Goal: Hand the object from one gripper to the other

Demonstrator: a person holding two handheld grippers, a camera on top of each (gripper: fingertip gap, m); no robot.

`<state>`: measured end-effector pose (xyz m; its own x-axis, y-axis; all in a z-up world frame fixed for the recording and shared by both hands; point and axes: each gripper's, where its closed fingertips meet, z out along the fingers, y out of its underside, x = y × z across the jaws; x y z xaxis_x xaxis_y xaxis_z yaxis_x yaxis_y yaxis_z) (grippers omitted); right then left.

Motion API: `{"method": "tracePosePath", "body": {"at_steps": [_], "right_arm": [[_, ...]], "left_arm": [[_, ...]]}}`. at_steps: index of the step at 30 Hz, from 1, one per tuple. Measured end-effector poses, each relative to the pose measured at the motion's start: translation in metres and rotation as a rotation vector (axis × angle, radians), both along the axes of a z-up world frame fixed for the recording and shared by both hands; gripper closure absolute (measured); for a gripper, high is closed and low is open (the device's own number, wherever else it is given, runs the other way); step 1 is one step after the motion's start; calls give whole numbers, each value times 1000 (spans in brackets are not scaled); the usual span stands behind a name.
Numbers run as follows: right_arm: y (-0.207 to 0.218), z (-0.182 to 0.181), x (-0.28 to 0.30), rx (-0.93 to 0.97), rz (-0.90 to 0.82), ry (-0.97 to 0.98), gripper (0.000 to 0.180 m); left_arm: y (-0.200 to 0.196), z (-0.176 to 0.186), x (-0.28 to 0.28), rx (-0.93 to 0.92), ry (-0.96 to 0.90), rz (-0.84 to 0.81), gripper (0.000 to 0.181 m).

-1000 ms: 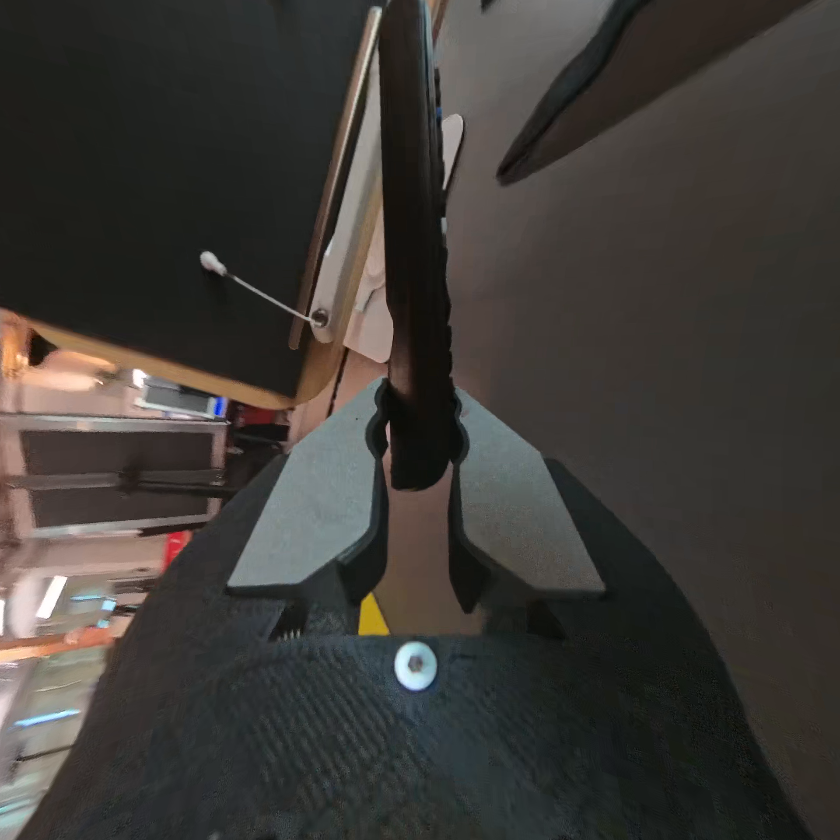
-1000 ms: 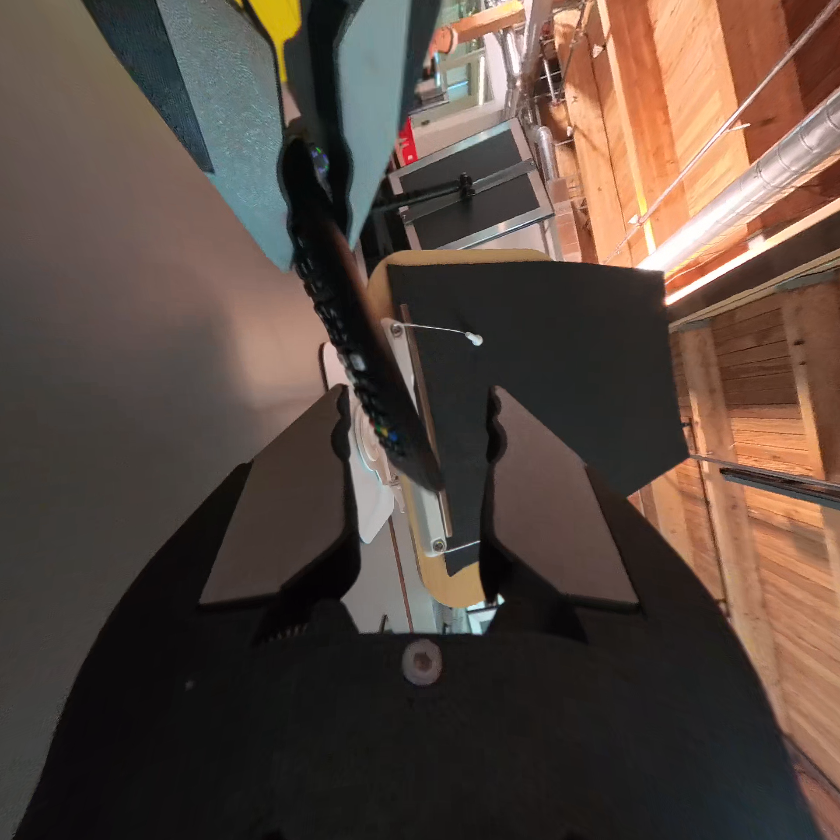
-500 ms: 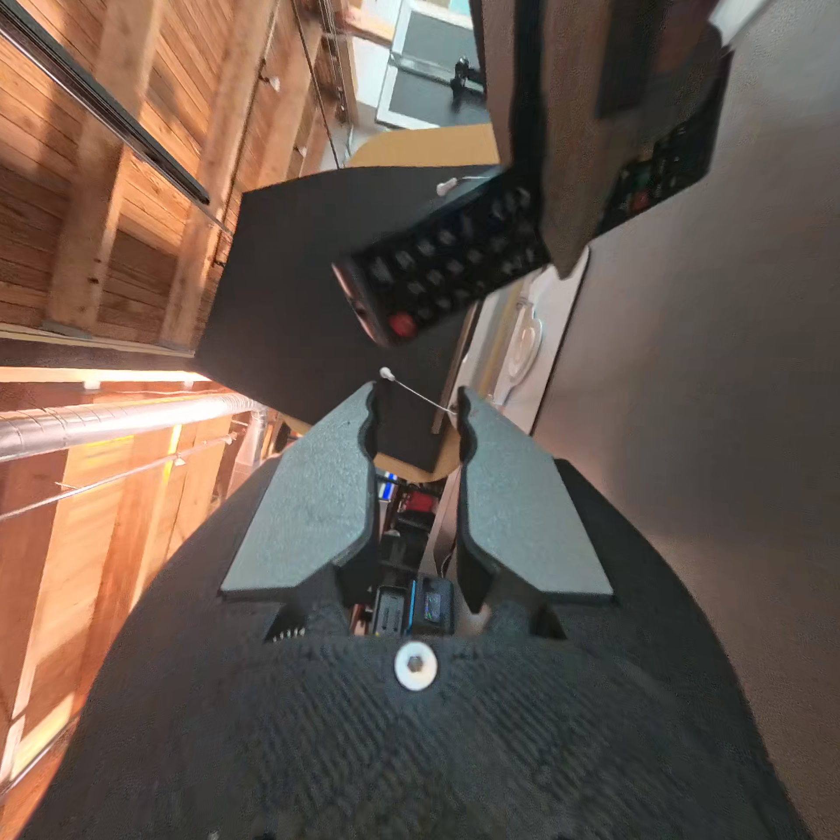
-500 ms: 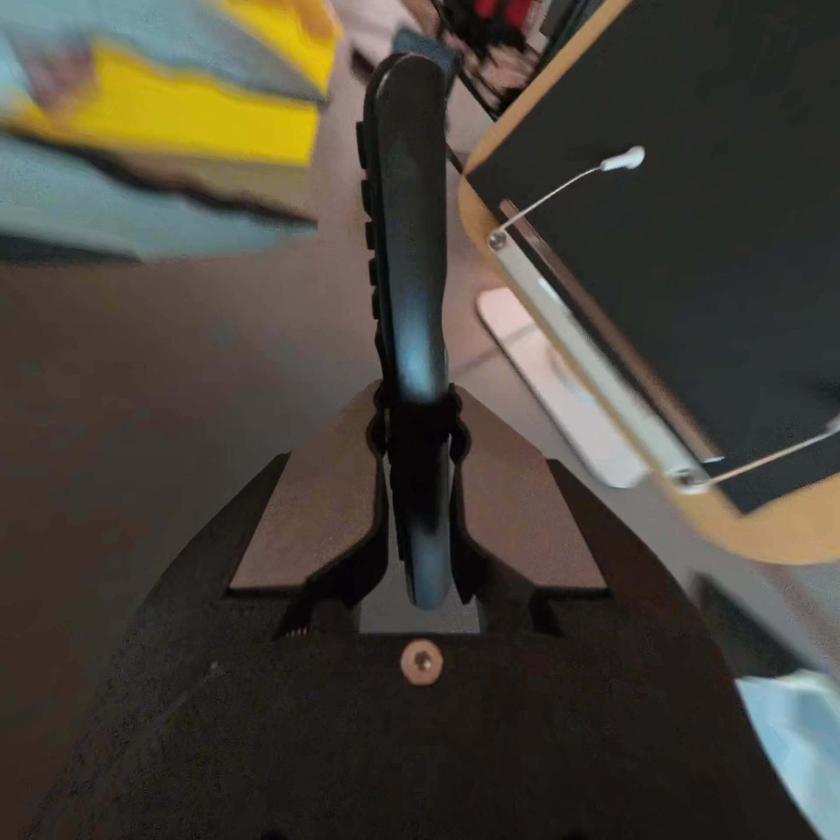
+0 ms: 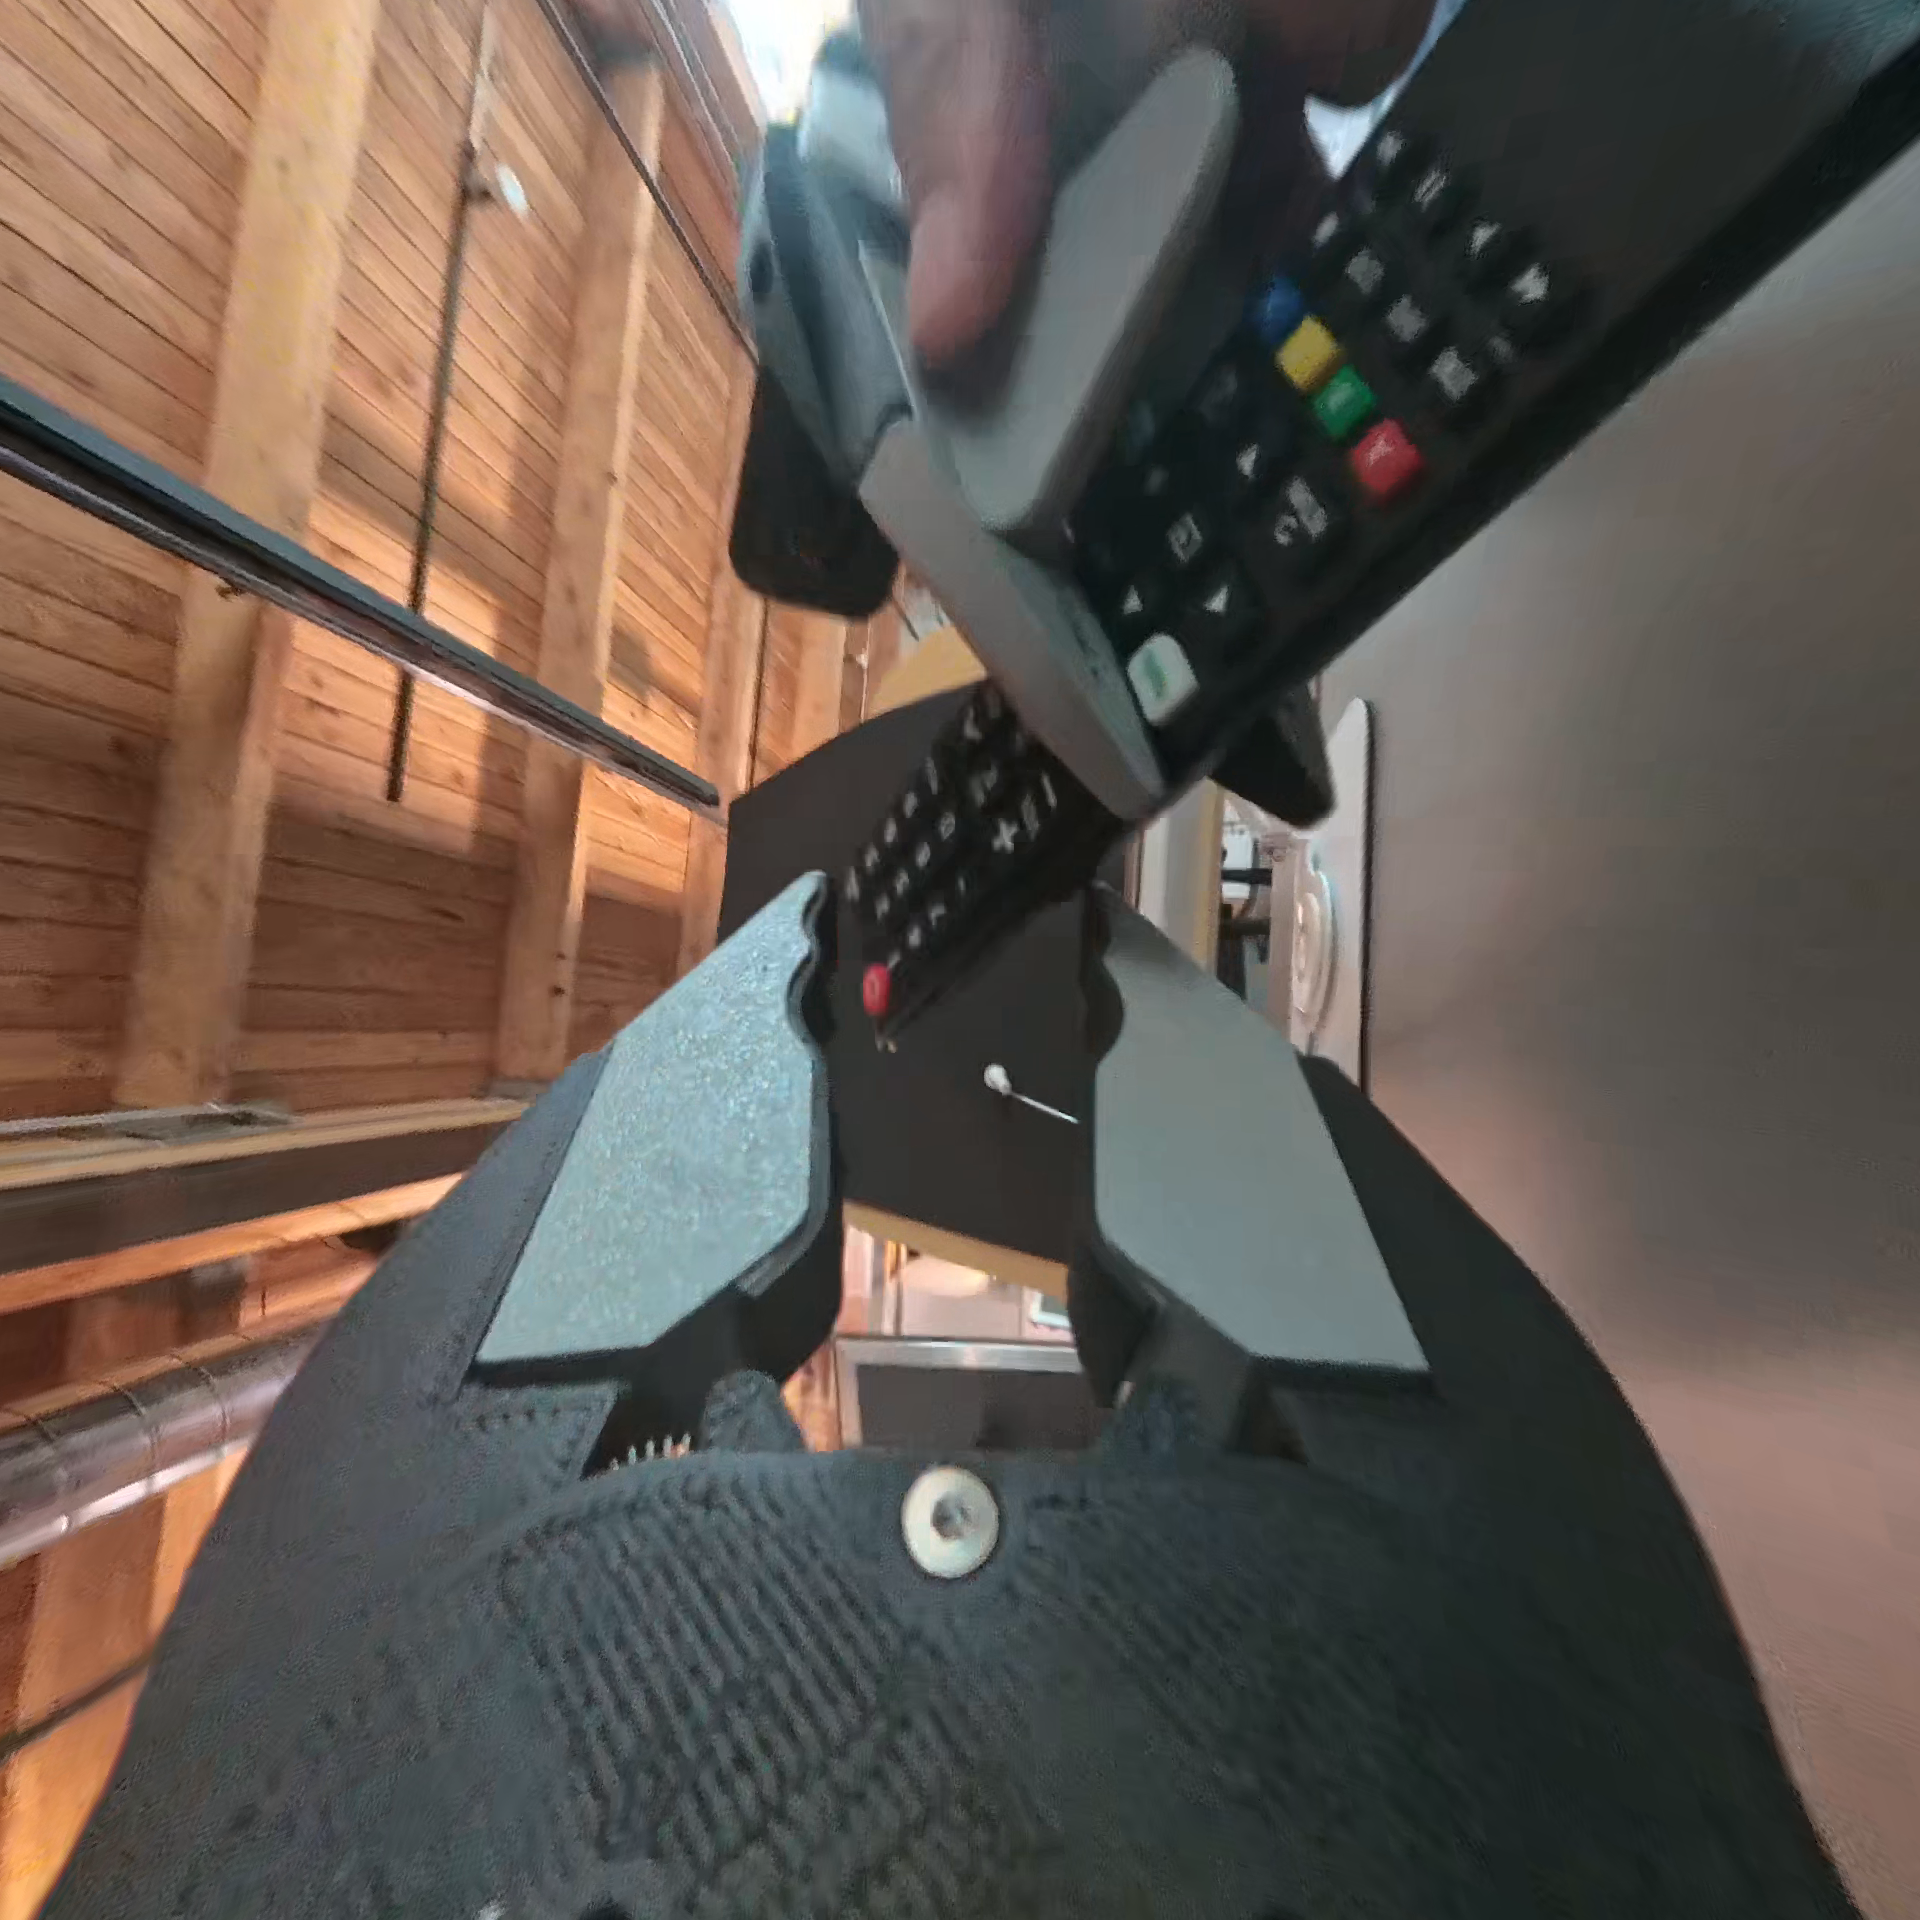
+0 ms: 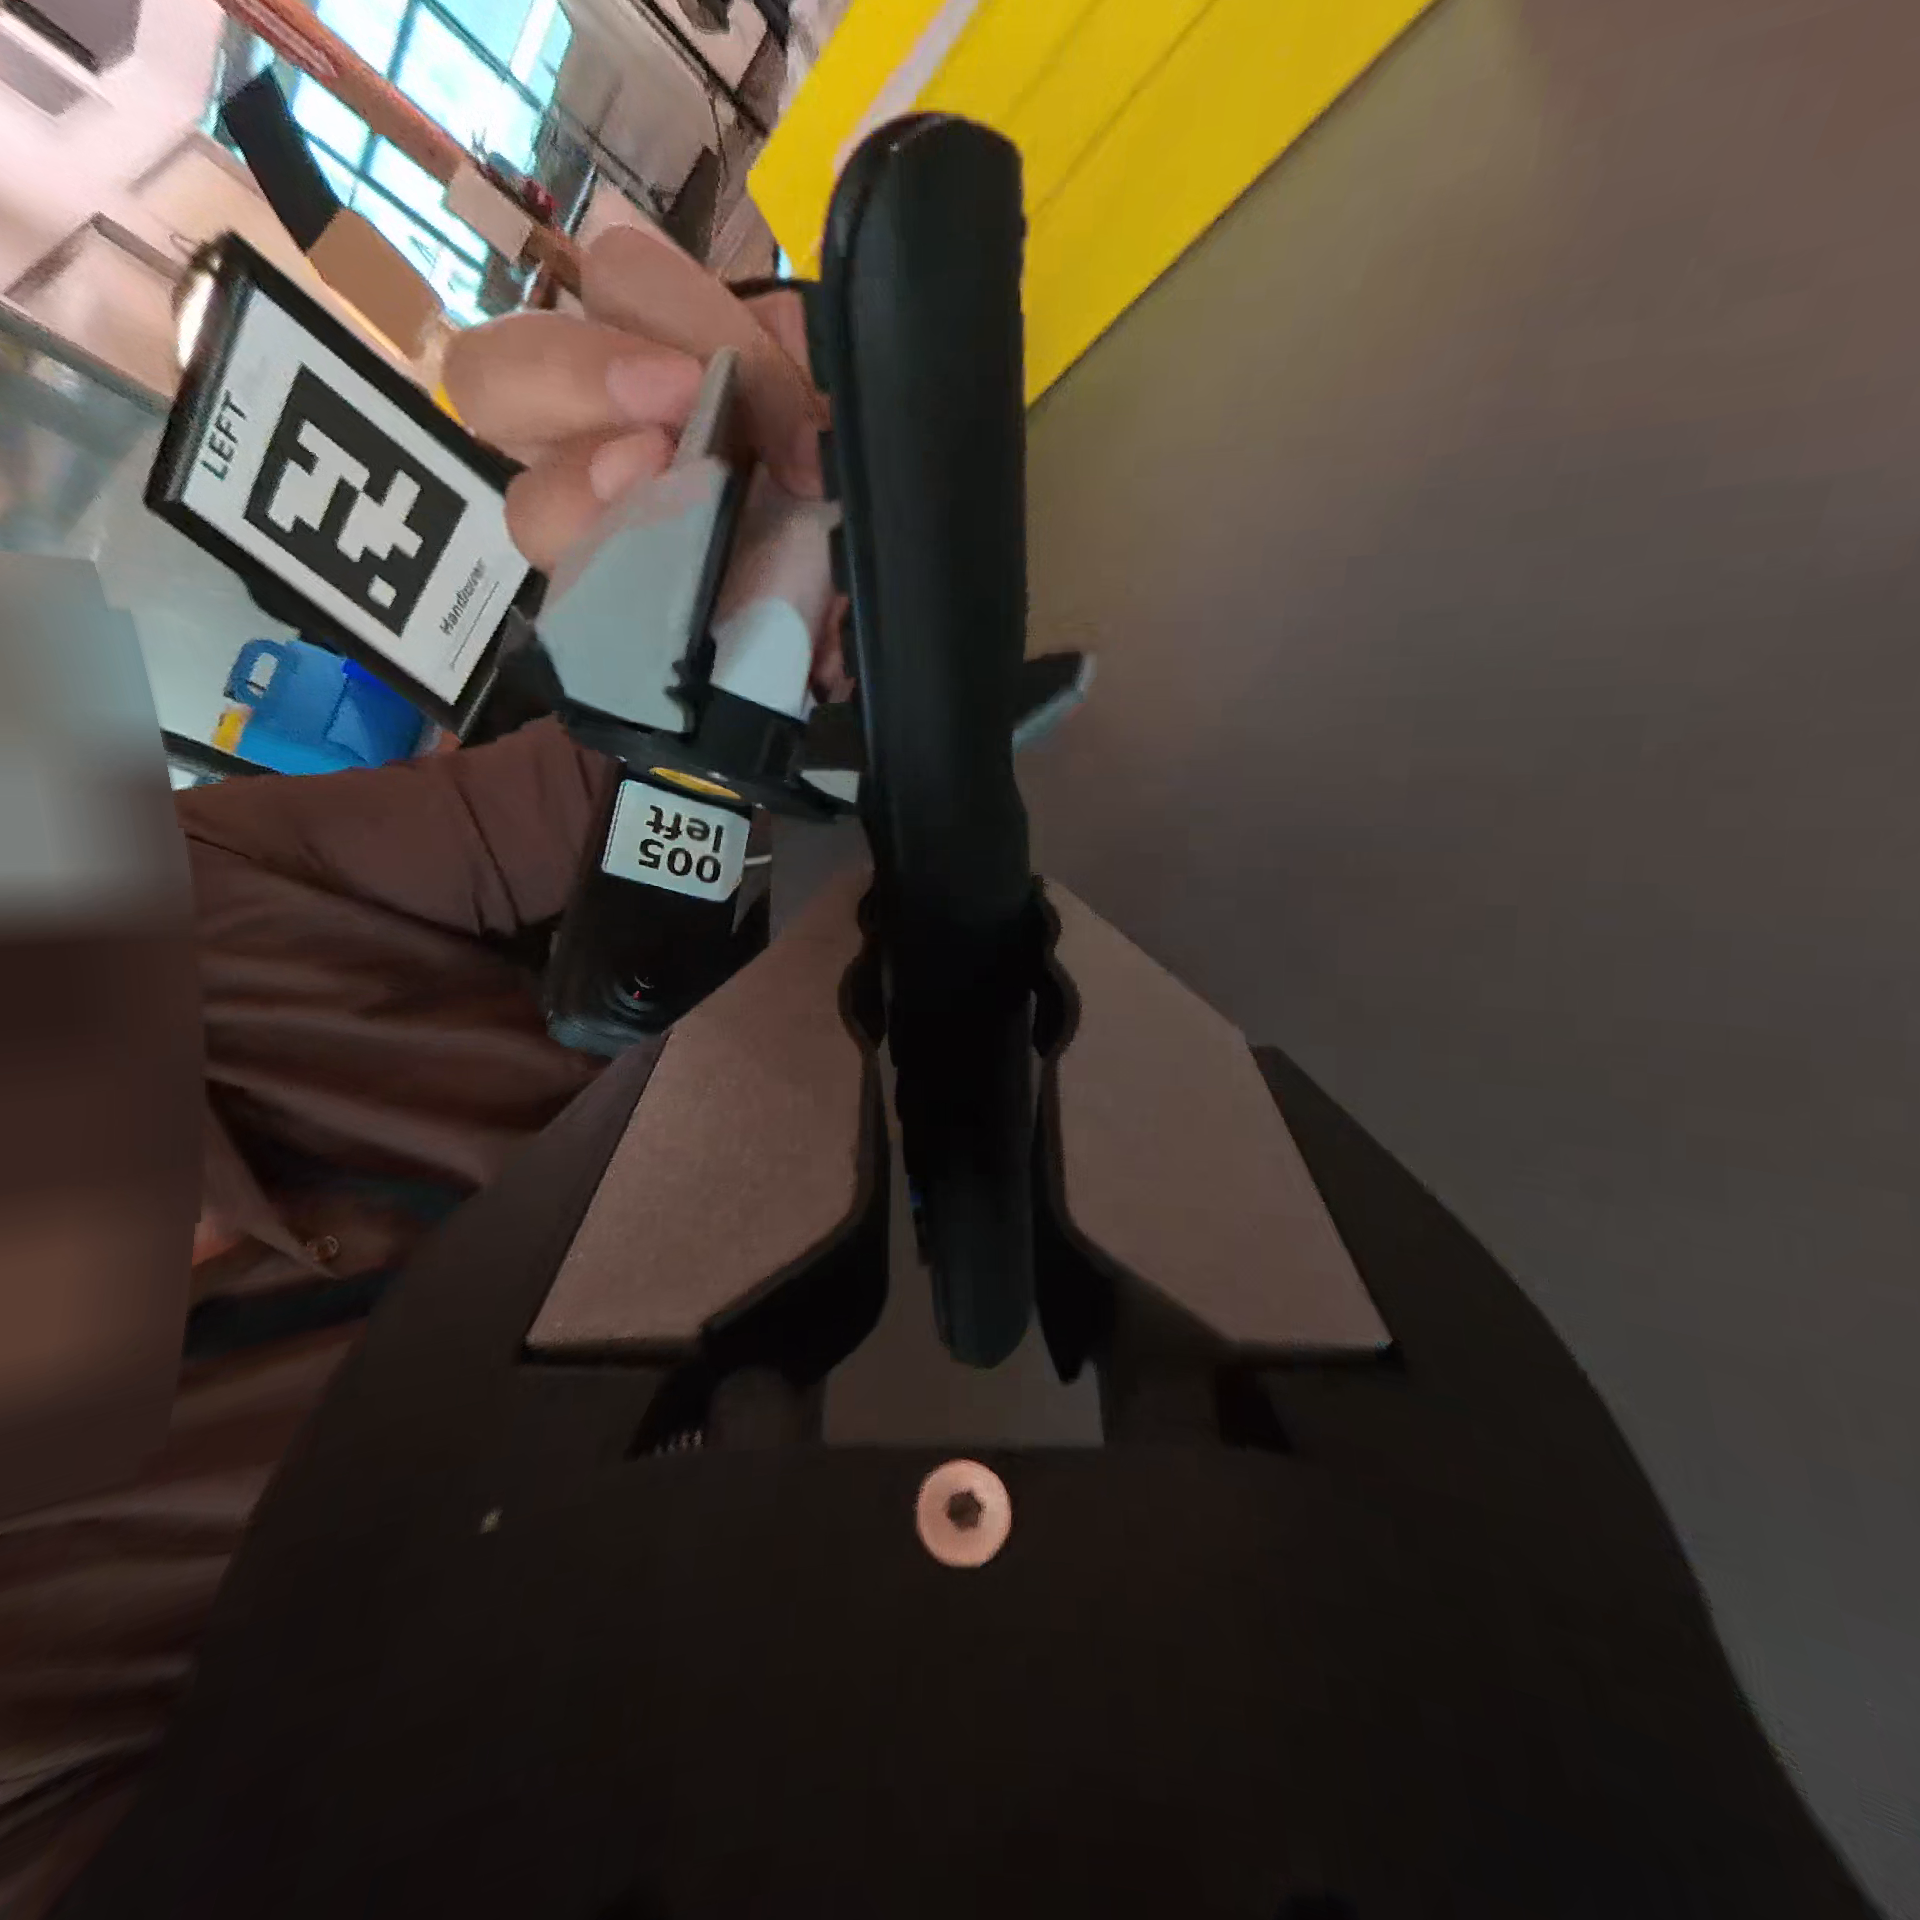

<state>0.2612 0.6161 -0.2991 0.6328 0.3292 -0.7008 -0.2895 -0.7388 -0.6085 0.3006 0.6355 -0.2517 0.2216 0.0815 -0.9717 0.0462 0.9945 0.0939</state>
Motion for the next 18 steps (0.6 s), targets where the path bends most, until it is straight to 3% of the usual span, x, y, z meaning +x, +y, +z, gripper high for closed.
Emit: {"method": "tracePosePath", "body": {"at_steps": [2,6,9,12,14,16,18], "right_arm": [[-3,-3,-9,-25,48,36,157],[-3,11,-14,48,82,60,154],[5,51,10,252,-40,70,124],[2,92,43,503,-202,23,118],[-7,113,44,627,-190,48,115],[-7,119,38,698,-177,18,106],[1,106,27,680,-155,-96,98]], "left_arm": [[-7,-9,0,26,31,-17,134],[-8,-12,0,-52,107,-18,148],[4,-8,0,-365,217,-82,155],[16,-4,-2,-783,357,-210,163],[18,-1,-3,-1040,463,-307,162],[11,4,-7,-1254,574,-436,163],[0,7,-12,-1324,648,-524,164]]}}
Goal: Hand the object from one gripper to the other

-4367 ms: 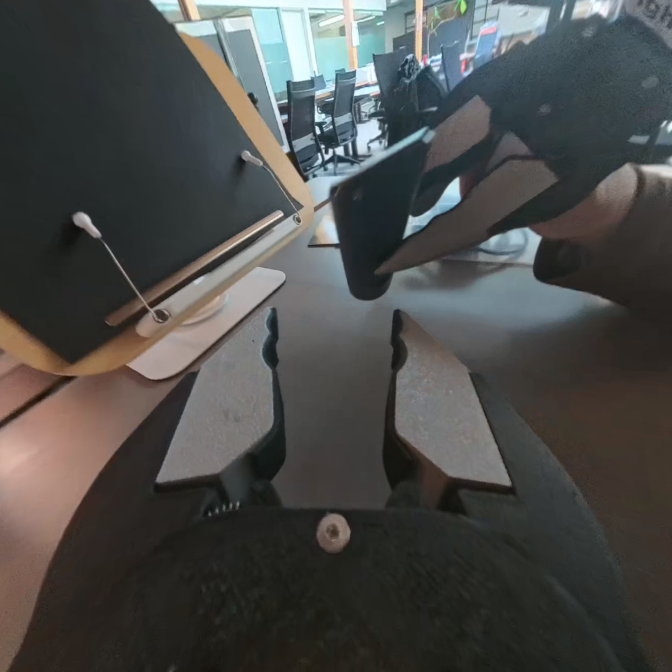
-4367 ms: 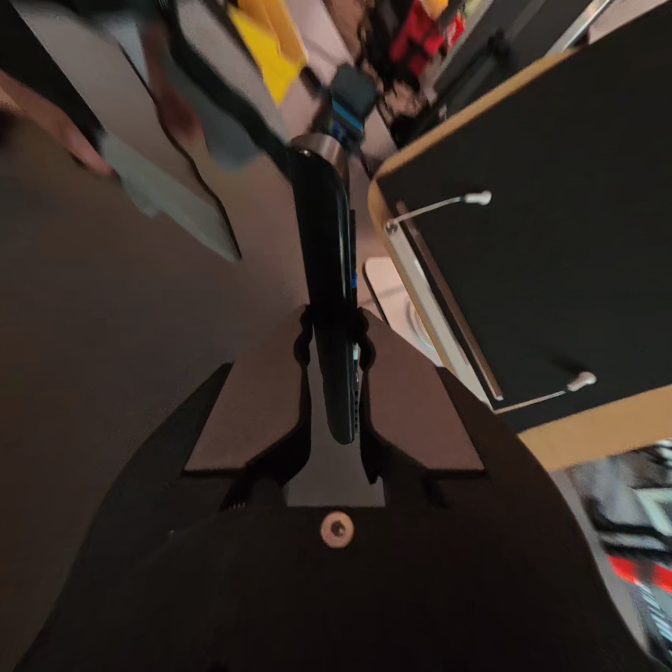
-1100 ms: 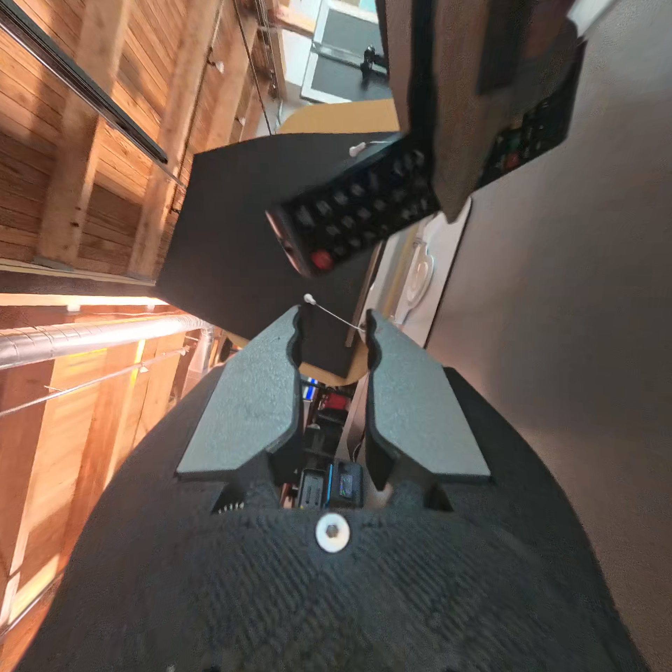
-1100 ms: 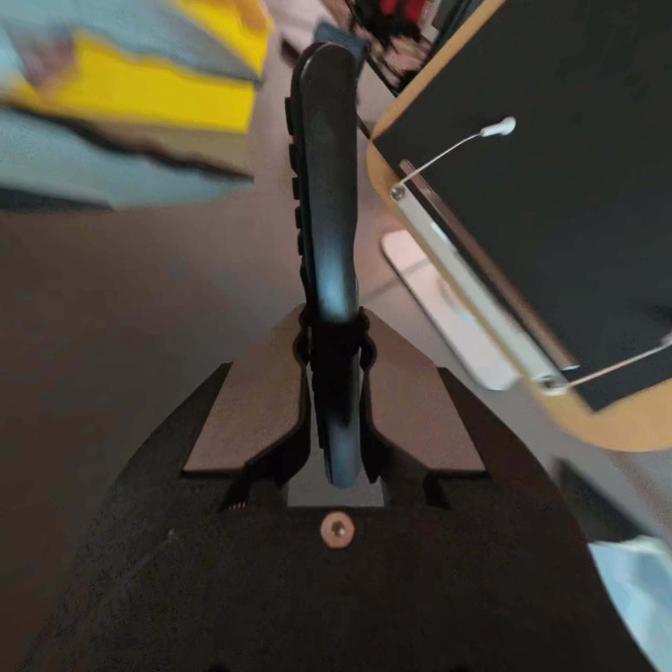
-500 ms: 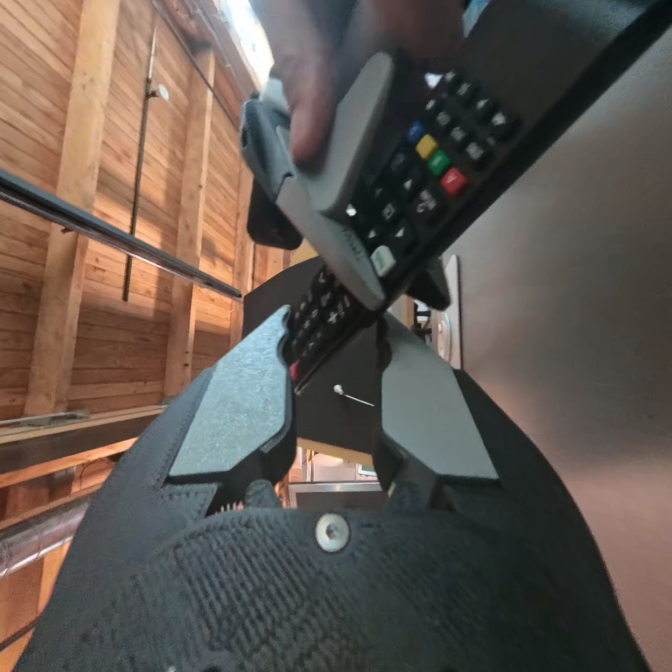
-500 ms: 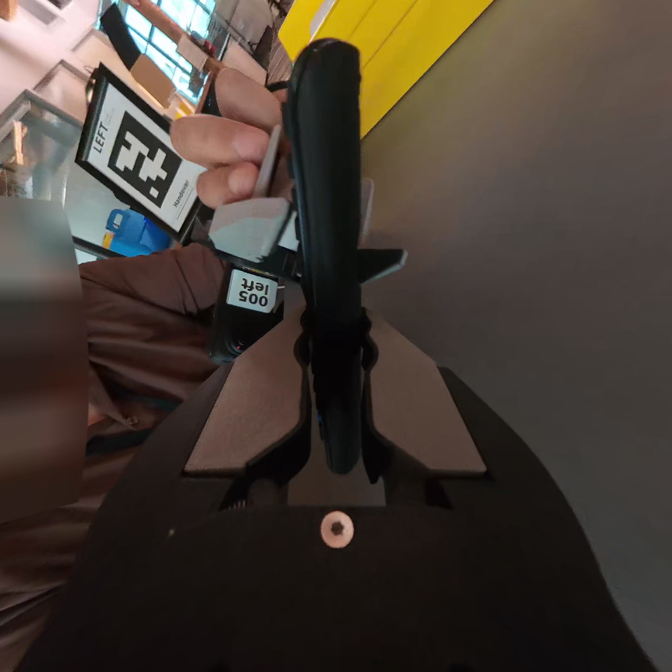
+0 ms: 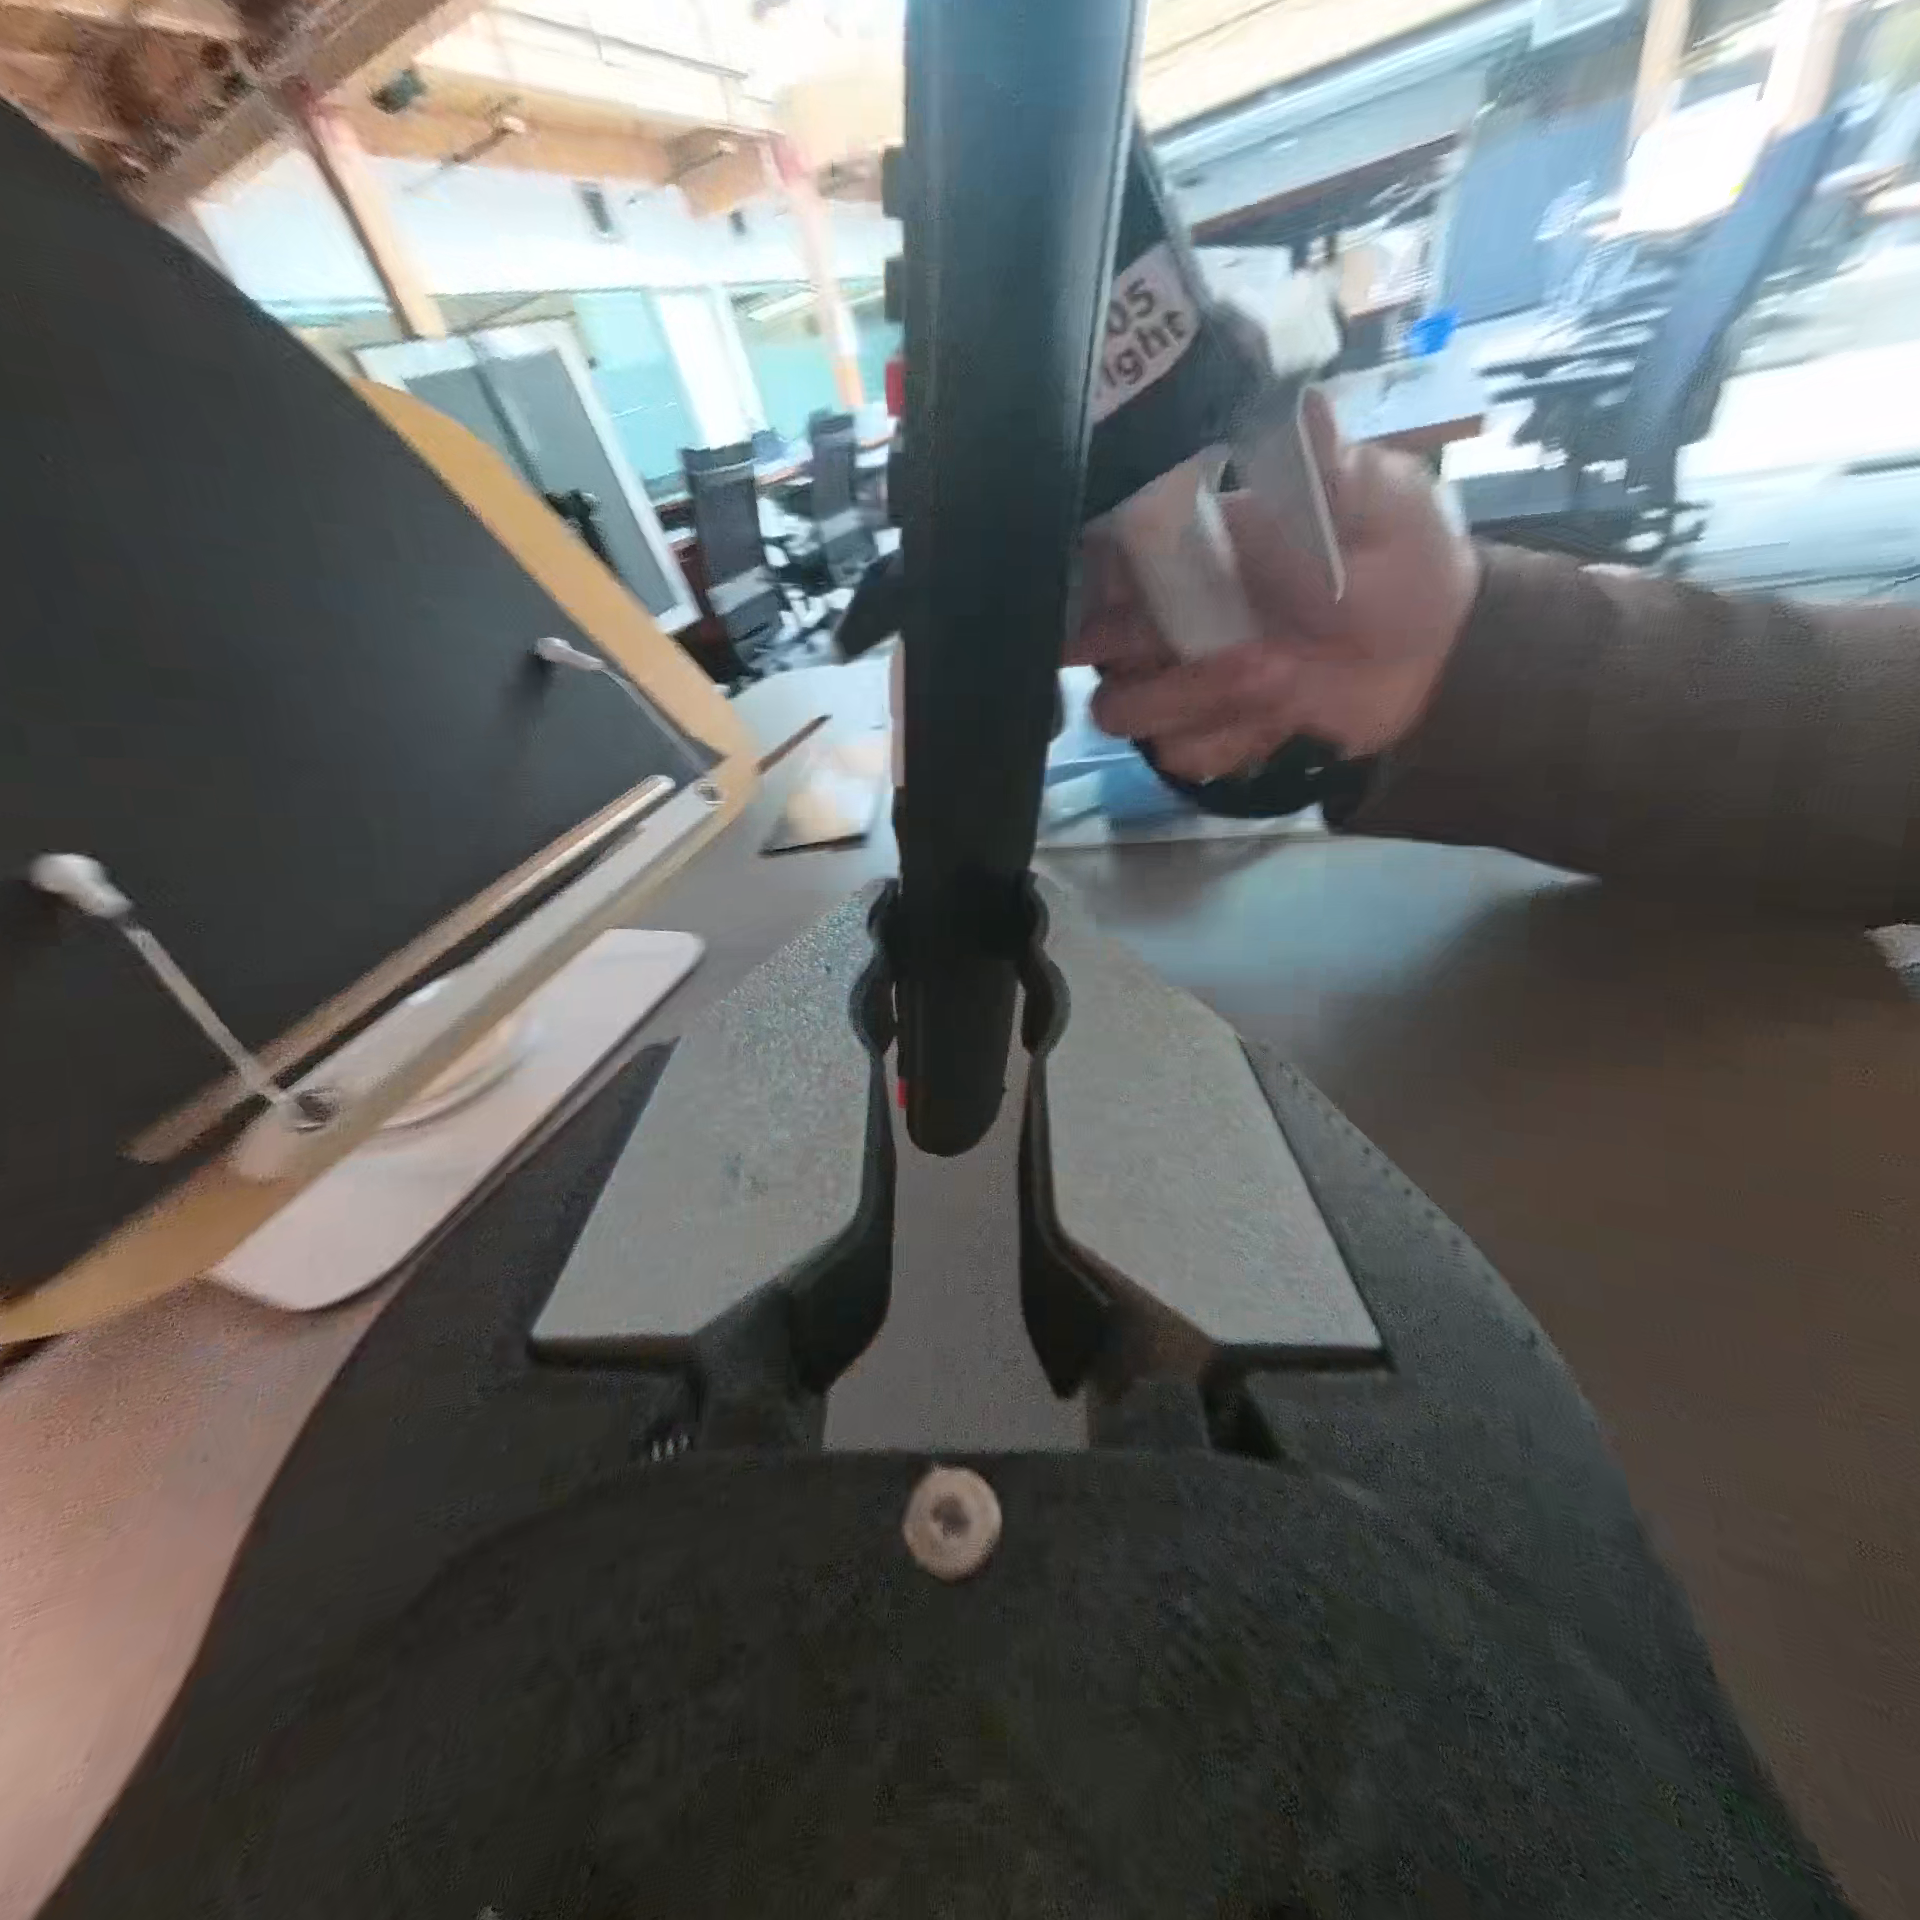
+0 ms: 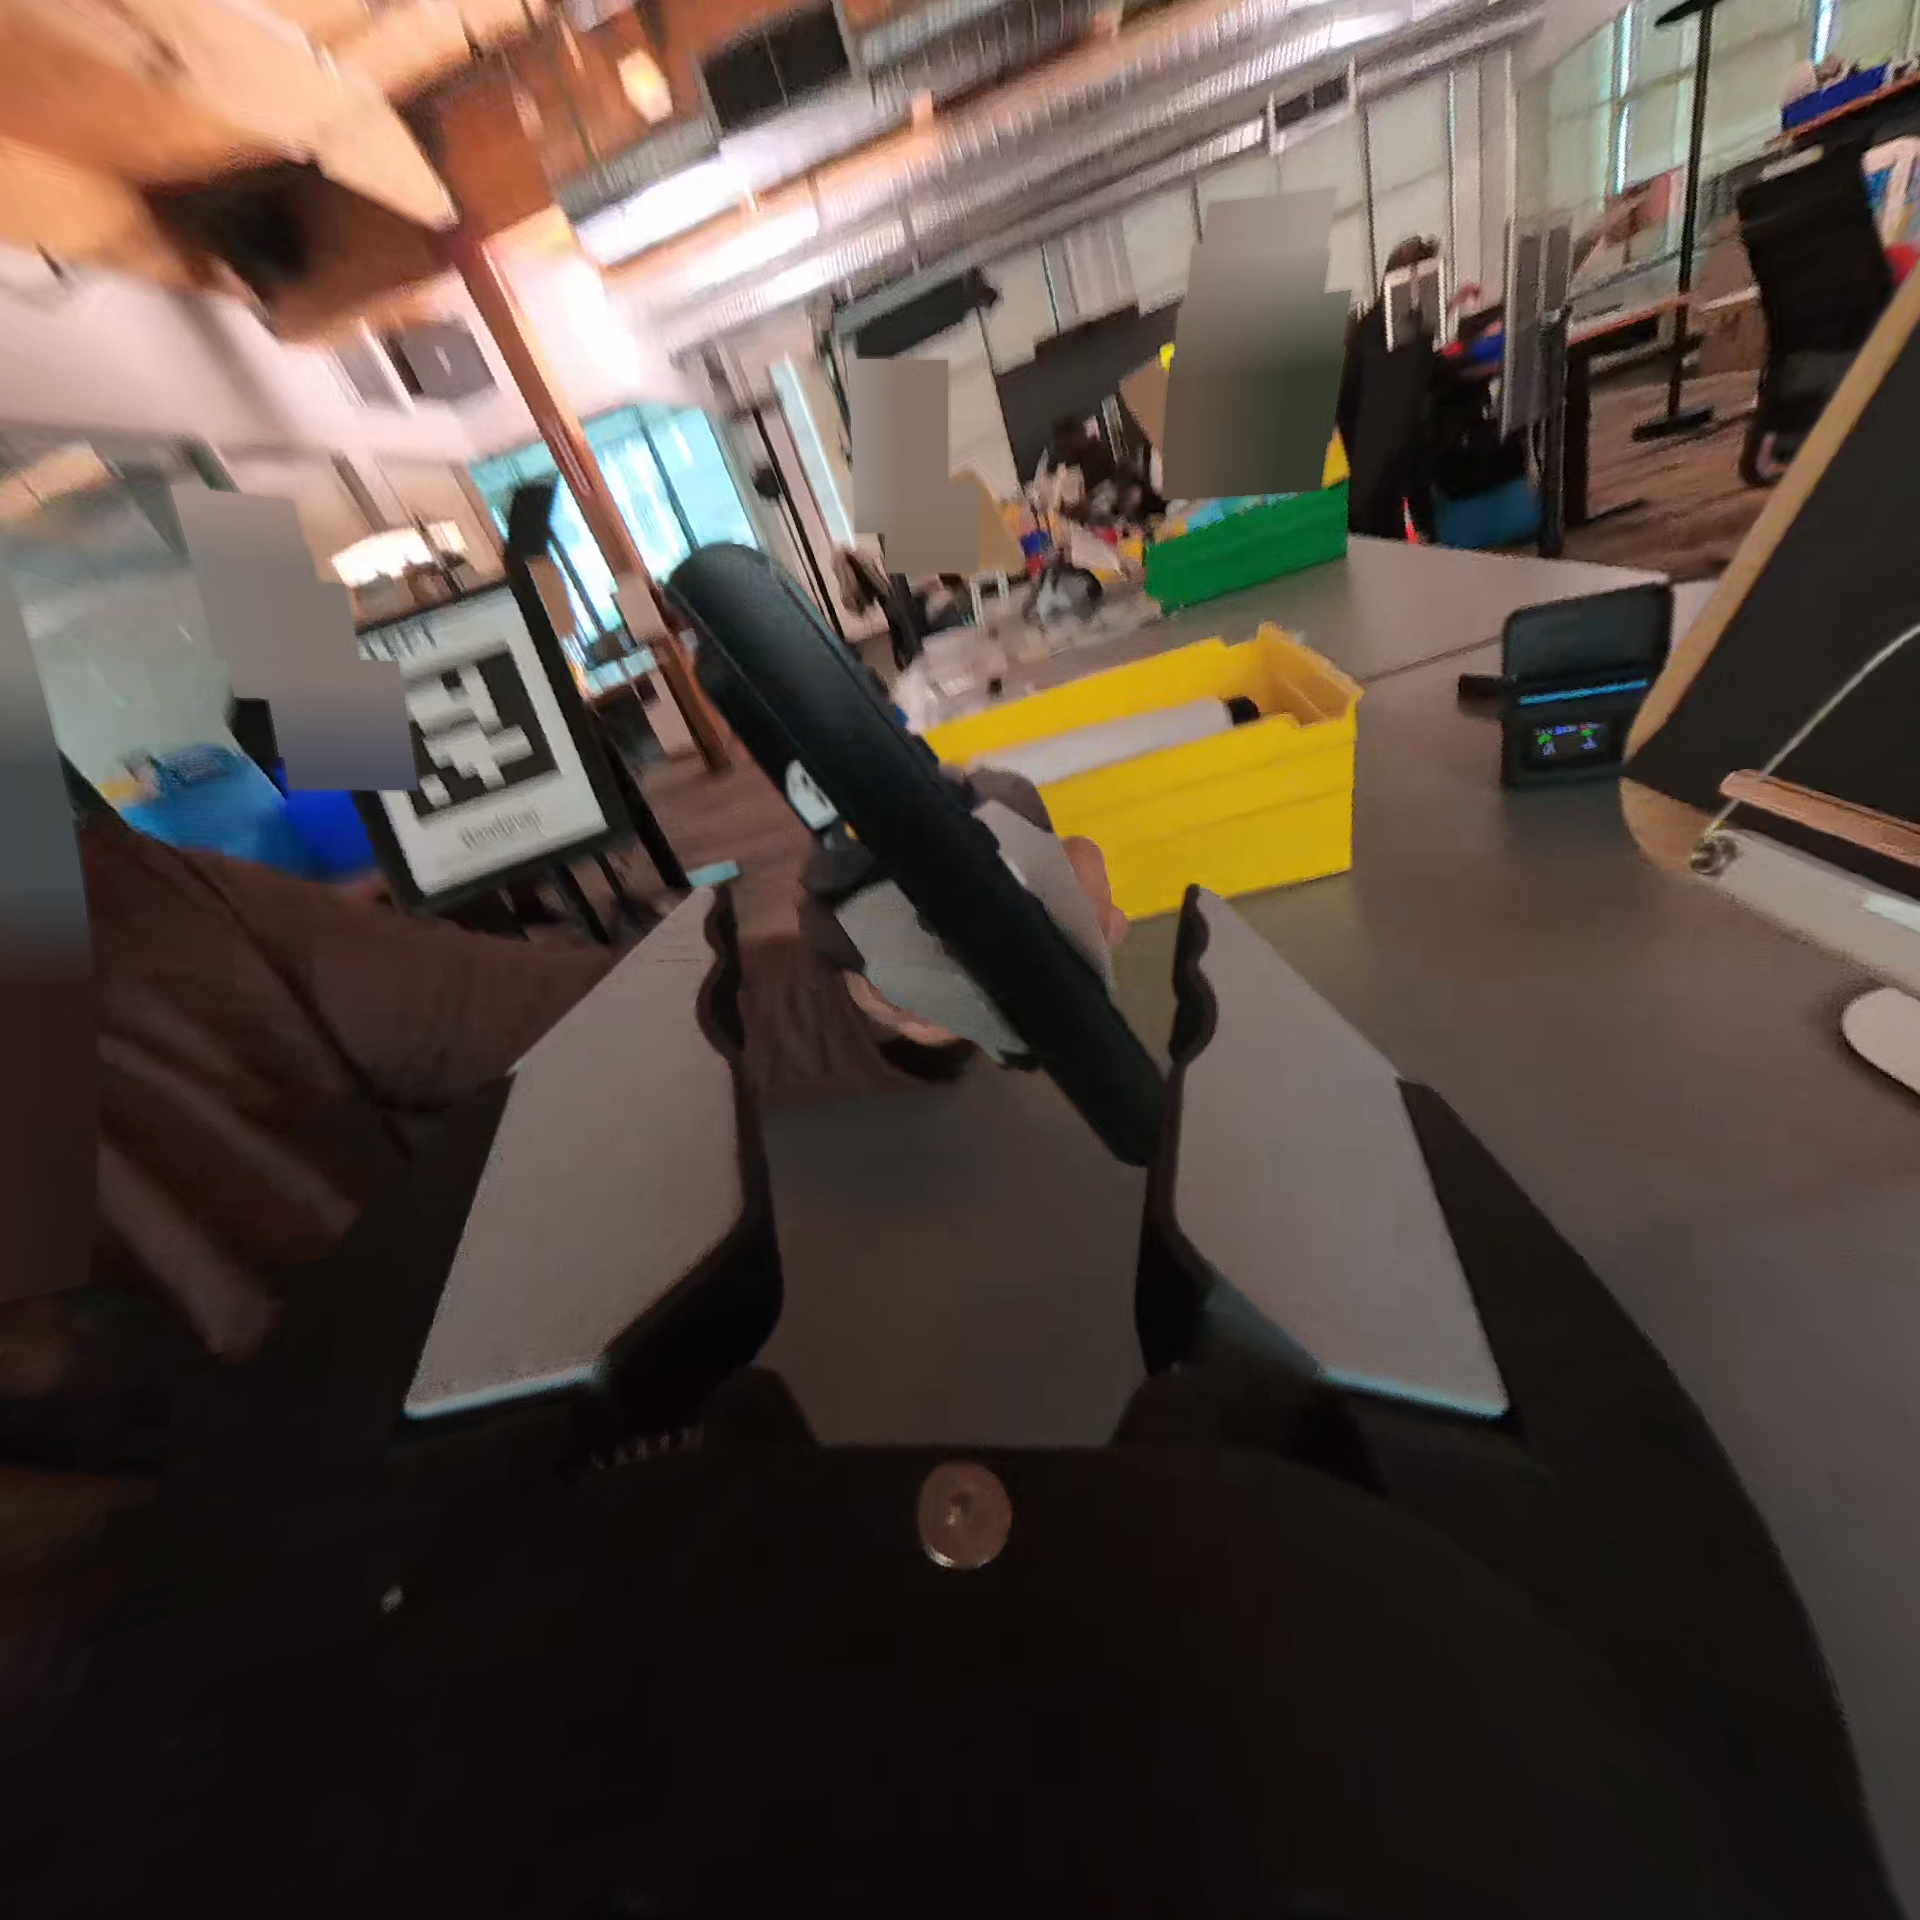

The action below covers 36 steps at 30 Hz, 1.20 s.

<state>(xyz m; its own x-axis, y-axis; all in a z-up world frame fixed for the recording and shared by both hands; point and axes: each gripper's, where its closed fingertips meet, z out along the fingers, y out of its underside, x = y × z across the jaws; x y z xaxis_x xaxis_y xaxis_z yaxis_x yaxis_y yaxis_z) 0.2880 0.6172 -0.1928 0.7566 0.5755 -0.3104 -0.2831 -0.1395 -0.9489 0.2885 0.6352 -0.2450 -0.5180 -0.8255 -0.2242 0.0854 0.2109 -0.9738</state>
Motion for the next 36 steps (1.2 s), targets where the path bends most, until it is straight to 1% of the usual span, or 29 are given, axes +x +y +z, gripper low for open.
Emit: {"method": "tracePosePath", "body": {"at_steps": [2,3,4,5,7,9,10,11,13,15,17,18,21,24,27,30,34,36], "right_arm": [[6,-8,-17,15,9,-116,100],[9,-10,-23,34,-3,-157,107],[12,-13,-26,38,-20,-195,122],[14,-19,-29,24,-25,-238,153],[18,-26,-25,-5,-62,-307,155],[18,-27,-20,15,-116,-396,156],[19,-25,-14,44,-172,-449,158],[20,-23,-8,62,-235,-504,159],[23,-24,10,49,-377,-641,159],[27,-31,40,-7,-586,-832,158],[27,-42,69,-101,-775,-1051,158],[27,-48,76,-131,-817,-1159,158],[34,-68,80,-207,-830,-1388,158],[42,-79,75,-248,-811,-1508,158],[50,-83,57,-207,-756,-1576,158],[53,-85,46,-183,-727,-1625,158],[54,-80,43,-180,-772,-1644,158],[56,-73,35,-118,-773,-1620,157]], "left_arm": [[-12,-8,-2,-25,80,-63,163],[-19,-15,-2,-40,135,-95,163],[-24,-21,-2,-55,182,-117,163],[-30,-27,-2,-72,232,-146,163],[-32,-34,0,-112,291,-152,161],[-24,-34,6,-129,297,-98,158],[-17,-33,9,-149,298,-60,156],[-11,-31,10,-175,298,-38,154],[0,-25,11,-243,293,-18,140],[11,-22,14,-294,296,30,120],[21,-18,18,-307,274,88,112],[24,-16,19,-309,256,115,110],[22,-15,21,-278,225,144,105],[15,-17,23,-260,221,148,102],[16,-17,26,-235,187,178,108],[15,-11,23,-230,125,173,131],[16,-4,21,-226,80,166,132],[18,3,17,-216,74,122,133]]}}
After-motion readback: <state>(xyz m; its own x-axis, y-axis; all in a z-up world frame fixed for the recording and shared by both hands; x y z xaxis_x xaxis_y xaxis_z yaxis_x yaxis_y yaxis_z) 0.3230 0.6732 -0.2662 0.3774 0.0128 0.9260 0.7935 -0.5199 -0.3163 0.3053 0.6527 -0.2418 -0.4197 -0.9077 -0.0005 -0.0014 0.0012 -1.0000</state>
